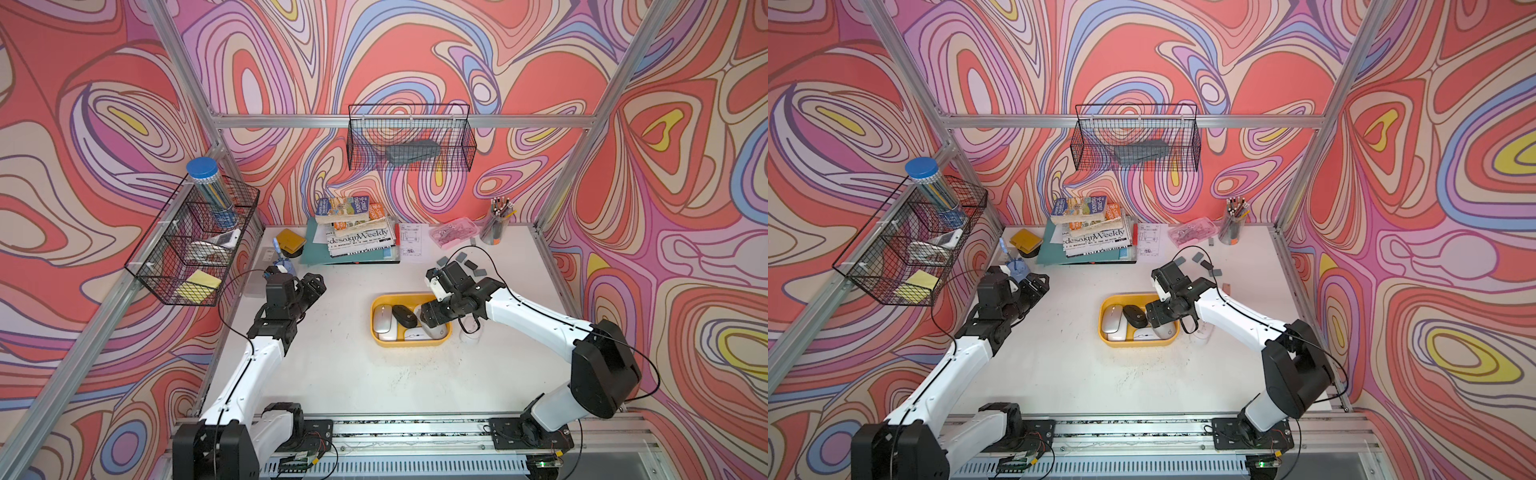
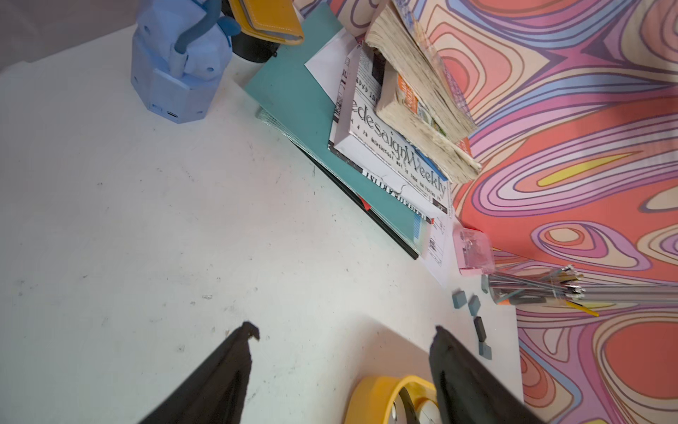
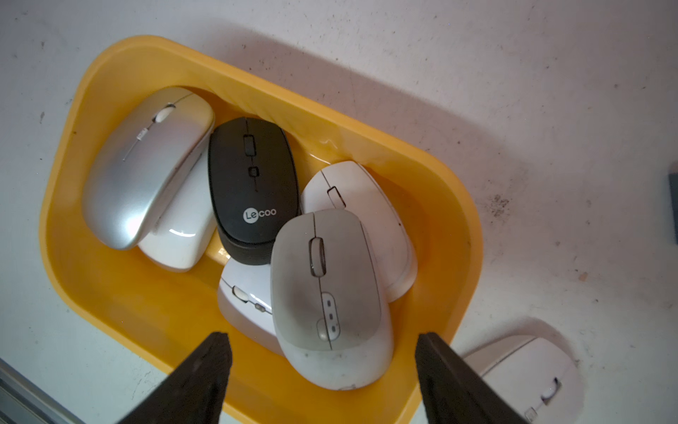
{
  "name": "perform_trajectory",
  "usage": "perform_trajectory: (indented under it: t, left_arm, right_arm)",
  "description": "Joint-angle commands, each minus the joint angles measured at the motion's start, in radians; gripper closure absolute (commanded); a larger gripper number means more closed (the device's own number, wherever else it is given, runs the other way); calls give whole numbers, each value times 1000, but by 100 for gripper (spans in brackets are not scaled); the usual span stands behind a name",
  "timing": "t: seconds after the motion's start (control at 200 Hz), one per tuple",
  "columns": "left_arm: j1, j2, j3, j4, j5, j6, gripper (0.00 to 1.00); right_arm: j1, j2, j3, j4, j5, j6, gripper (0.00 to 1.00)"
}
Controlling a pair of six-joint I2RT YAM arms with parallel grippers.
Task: Take out the mouse from the storage box
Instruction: Pick up the mouse from the storage box.
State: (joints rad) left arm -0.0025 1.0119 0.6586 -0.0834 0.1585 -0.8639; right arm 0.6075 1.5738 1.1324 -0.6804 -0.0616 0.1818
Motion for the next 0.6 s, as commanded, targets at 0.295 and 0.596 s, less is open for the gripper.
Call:
perform_trajectory:
  t: [0.295,0.596]
  left_arm:
    - [-5,-308,67,-380,39,111,11]
    - [-4,-337,136,-503,50,172,8]
  right_arm:
    - [0,125,11,47,25,-27,19]
    - [1,134,-12,46,25,30,32]
